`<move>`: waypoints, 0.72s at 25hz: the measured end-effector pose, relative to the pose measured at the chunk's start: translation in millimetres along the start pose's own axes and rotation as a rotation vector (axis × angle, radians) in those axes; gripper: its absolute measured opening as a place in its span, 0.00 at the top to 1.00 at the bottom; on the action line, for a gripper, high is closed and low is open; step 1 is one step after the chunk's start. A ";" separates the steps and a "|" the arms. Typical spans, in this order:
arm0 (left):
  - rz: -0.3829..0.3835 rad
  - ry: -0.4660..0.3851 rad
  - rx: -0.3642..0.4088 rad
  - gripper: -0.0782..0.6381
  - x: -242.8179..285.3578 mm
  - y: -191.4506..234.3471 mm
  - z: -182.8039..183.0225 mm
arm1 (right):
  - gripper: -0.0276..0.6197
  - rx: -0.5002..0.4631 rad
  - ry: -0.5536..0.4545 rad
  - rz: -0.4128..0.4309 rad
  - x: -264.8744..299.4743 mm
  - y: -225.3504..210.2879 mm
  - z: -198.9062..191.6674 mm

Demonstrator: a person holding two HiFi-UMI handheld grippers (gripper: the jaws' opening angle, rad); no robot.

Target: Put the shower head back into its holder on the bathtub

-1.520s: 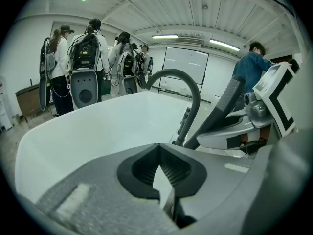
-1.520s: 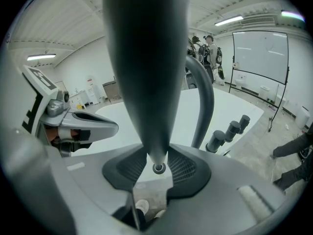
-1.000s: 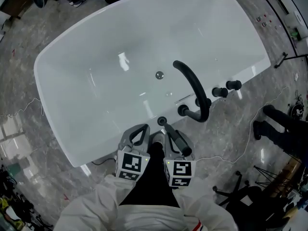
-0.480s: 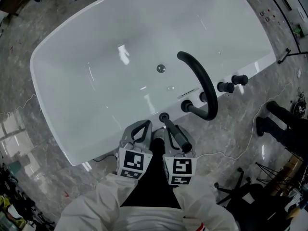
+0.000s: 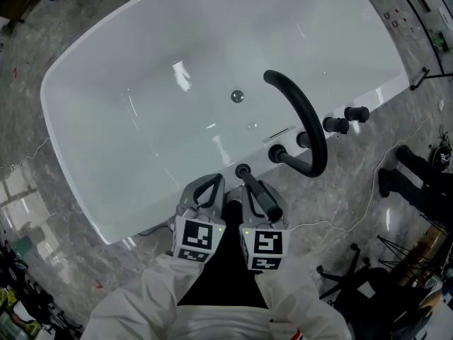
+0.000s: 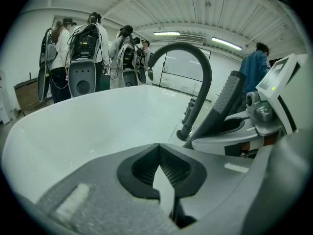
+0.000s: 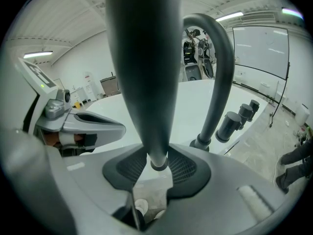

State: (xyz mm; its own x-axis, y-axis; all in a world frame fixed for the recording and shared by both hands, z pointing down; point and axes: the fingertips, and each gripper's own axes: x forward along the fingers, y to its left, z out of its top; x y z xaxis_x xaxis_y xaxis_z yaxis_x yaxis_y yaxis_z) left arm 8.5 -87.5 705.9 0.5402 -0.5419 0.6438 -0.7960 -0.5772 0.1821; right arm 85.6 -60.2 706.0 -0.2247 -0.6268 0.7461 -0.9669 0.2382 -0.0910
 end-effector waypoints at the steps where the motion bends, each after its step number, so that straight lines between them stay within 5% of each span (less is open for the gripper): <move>1: -0.001 0.000 -0.001 0.89 0.6 -0.2 -0.5 | 0.75 -0.002 0.002 0.001 0.5 0.1 -1.4; 18: -0.004 0.024 -0.037 0.89 6.4 4.9 -12.4 | 0.75 -0.008 0.027 0.003 15.3 2.6 -7.7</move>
State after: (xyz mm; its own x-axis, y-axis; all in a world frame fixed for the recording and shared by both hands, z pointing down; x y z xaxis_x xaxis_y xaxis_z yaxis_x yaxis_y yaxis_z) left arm 4.6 -86.2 720.1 0.5372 -0.5244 0.6606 -0.8036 -0.5560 0.2121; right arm 80.5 -63.4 722.3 -0.2241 -0.6060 0.7632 -0.9653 0.2460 -0.0882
